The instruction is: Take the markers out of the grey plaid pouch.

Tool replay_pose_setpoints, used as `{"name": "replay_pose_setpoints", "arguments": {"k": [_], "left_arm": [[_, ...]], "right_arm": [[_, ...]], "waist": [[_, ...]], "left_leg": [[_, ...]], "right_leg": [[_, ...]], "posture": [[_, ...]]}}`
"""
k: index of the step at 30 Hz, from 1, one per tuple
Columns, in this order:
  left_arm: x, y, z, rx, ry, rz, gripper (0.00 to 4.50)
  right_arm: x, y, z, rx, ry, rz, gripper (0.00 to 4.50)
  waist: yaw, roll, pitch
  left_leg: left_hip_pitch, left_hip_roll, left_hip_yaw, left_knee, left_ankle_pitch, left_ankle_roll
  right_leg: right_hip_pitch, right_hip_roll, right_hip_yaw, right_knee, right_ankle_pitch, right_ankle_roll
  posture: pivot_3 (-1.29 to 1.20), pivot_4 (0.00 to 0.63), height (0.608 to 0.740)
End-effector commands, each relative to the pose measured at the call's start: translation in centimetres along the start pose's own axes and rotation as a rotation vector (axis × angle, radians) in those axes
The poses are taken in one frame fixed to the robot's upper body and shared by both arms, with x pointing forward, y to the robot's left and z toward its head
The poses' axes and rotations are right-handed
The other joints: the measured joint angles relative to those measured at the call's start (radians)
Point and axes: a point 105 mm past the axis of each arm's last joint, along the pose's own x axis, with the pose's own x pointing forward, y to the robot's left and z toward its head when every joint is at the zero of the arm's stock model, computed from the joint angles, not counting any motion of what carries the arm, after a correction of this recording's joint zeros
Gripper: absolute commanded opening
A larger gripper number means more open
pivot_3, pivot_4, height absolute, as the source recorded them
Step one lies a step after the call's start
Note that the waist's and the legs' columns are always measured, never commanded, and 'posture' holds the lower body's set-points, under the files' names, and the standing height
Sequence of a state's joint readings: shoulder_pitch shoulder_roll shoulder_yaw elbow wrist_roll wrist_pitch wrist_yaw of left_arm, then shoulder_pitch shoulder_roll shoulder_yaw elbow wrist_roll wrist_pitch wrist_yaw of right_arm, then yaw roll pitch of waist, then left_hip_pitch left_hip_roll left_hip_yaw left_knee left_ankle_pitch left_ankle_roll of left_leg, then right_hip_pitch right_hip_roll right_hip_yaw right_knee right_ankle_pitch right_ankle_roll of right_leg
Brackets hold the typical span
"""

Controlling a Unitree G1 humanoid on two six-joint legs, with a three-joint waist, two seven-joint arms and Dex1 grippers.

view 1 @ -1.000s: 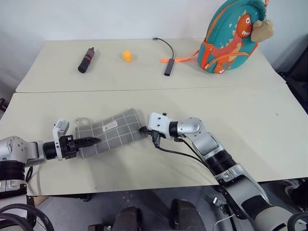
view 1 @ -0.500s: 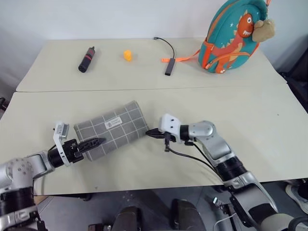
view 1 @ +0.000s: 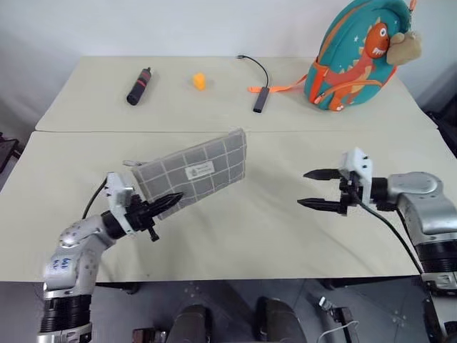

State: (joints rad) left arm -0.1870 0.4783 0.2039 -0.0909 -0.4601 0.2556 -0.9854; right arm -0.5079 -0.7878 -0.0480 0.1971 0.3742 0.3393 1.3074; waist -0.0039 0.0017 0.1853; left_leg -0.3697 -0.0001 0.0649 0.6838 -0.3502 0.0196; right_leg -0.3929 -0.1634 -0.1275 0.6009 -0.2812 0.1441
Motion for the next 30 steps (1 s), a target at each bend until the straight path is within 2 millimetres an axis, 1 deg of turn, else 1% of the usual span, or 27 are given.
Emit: {"name": "replay_pose_setpoints", "arguments": {"k": [1, 3, 5, 7, 9, 12, 13, 14, 17, 19, 20, 24, 27, 30], "left_arm": [[1.8, -0.6, 0.0, 0.176, -0.033, -0.043, 0.00], [3.3, -1.3, -0.3, 0.289, -0.039, -0.099, 0.00], [4.2, -1.7, -0.6, 0.375, -0.049, -0.125, 0.00], [4.9, -1.9, -0.9, 0.434, -0.061, -0.136, 0.00], [5.7, -2.1, -1.2, 0.488, -0.072, -0.142, 0.00], [6.6, -2.4, -1.6, 0.542, -0.085, -0.157, 0.00], [6.8, -2.5, -1.6, 0.543, -0.090, -0.159, 0.00], [7.0, -2.6, -1.7, 0.558, -0.093, -0.164, 0.00], [7.9, -3.2, -1.9, 0.564, -0.108, -0.180, 0.00], [8.1, -3.4, -2.1, 0.562, -0.111, -0.184, 0.00], [8.1, -3.5, -2.1, 0.558, -0.111, -0.186, 0.00], [8.0, -3.6, -2.4, 0.561, -0.098, -0.201, 0.00], [7.9, -3.6, -2.4, 0.563, -0.094, -0.206, 0.00], [7.8, -3.6, -2.4, 0.567, -0.092, -0.210, 0.00]], "right_arm": [[-2.3, 0.2, 2.6, 0.068, -0.083, 0.011, 4.46], [-3.0, 0.1, 4.9, 0.156, -0.142, 0.017, 4.46], [-3.3, 0.5, 6.8, 0.240, -0.167, 0.059, 4.46], [-3.3, 0.8, 7.8, 0.311, -0.142, 0.092, 4.46], [-3.0, 0.9, 9.2, 0.368, -0.141, 0.124, 4.46], [-1.7, 1.6, 10.7, 0.427, -0.127, 0.196, 4.46], [-1.4, 1.8, 10.9, 0.439, -0.123, 0.216, 4.46], [-0.5, 2.3, 10.8, 0.465, -0.081, 0.236, 4.46], [3.6, 4.8, 11.3, 0.559, -0.010, 0.378, 4.46], [5.1, 6.0, 11.5, 0.576, -0.002, 0.435, 4.46], [5.6, 6.4, 11.5, 0.590, -0.008, 0.456, 4.46], [7.6, 6.9, 11.2, 0.586, -0.026, 0.461, 4.46], [8.6, 7.2, 11.3, 0.599, -0.037, 0.476, 4.46], [9.1, 7.5, 11.1, 0.610, -0.029, 0.489, 4.46]], "waist": [[0.003, 0.001, 0.000], [0.008, 0.002, 0.001], [0.009, 0.002, 0.001], [0.009, 0.002, 0.001], [0.009, 0.002, 0.001], [0.006, 0.001, 0.001], [0.004, 0.002, 0.001], [0.005, 0.002, 0.001], [0.000, 0.002, 0.001], [0.002, 0.002, 0.001], [0.003, 0.002, 0.001], [0.016, 0.002, 0.001], [0.018, 0.002, 0.001], [0.016, 0.002, 0.001]], "left_leg": [[0.000, 0.000, 0.000, 0.000, 0.000, 0.000], [-0.001, -0.001, 0.000, 0.000, 0.000, 0.001], [-0.002, -0.002, -0.001, 0.001, 0.001, 0.002], [-0.002, -0.001, -0.002, 0.001, 0.001, 0.002], [-0.002, -0.001, -0.004, 0.001, 0.001, 0.002], [-0.002, 0.000, -0.006, 0.001, 0.001, 0.002], [-0.002, -0.001, -0.007, 0.001, 0.001, 0.002], [-0.002, -0.001, -0.007, 0.000, 0.001, 0.002], [-0.002, -0.001, -0.008, 0.000, 0.001, 0.002], [-0.002, 0.000, -0.009, 0.001, 0.001, 0.002], [-0.003, 0.000, -0.010, 0.001, 0.001, 0.002], [-0.008, -0.003, -0.014, 0.004, 0.001, 0.002], [-0.009, -0.003, -0.014, 0.006, 0.000, 0.003], [-0.009, -0.003, -0.013, 0.006, 0.000, 0.003]], "right_leg": [[0.000, 0.000, 0.000, 0.000, 0.000, 0.000], [0.000, -0.001, 0.000, -0.001, 0.001, 0.001], [0.000, -0.002, 0.000, -0.001, 0.002, 0.002], [0.000, -0.002, 0.000, -0.003, 0.002, 0.002], [0.000, -0.002, -0.001, -0.003, 0.002, 0.002], [0.000, -0.002, -0.001, -0.004, 0.003, 0.002], [0.000, -0.002, -0.001, -0.004, 0.003, 0.002], [0.000, -0.002, -0.001, -0.004, 0.003, 0.002], [-0.001, -0.002, -0.001, -0.004, 0.003, 0.002], [-0.001, -0.002, -0.002, -0.003, 0.003, 0.002], [-0.001, -0.002, -0.002, -0.002, 0.003, 0.002], [-0.002, -0.002, -0.005, -0.002, 0.003, 0.002], [-0.001, -0.002, -0.005, -0.002, 0.003, 0.002], [-0.001, -0.002, -0.006, -0.002, 0.003, 0.002]], "posture": [[0.00, 0.150, 0.740], [0.00, 0.150, 0.740], [0.00, 0.150, 0.740], [0.00, 0.150, 0.740], [0.00, 0.150, 0.740], [0.00, 0.150, 0.740], [0.00, 0.150, 0.740], [0.00, 0.150, 0.740], [0.00, 0.150, 0.740], [0.00, 0.150, 0.740], [0.00, 0.150, 0.740], [0.00, 0.150, 0.740], [0.00, 0.150, 0.740], [0.00, 0.150, 0.740]]}}
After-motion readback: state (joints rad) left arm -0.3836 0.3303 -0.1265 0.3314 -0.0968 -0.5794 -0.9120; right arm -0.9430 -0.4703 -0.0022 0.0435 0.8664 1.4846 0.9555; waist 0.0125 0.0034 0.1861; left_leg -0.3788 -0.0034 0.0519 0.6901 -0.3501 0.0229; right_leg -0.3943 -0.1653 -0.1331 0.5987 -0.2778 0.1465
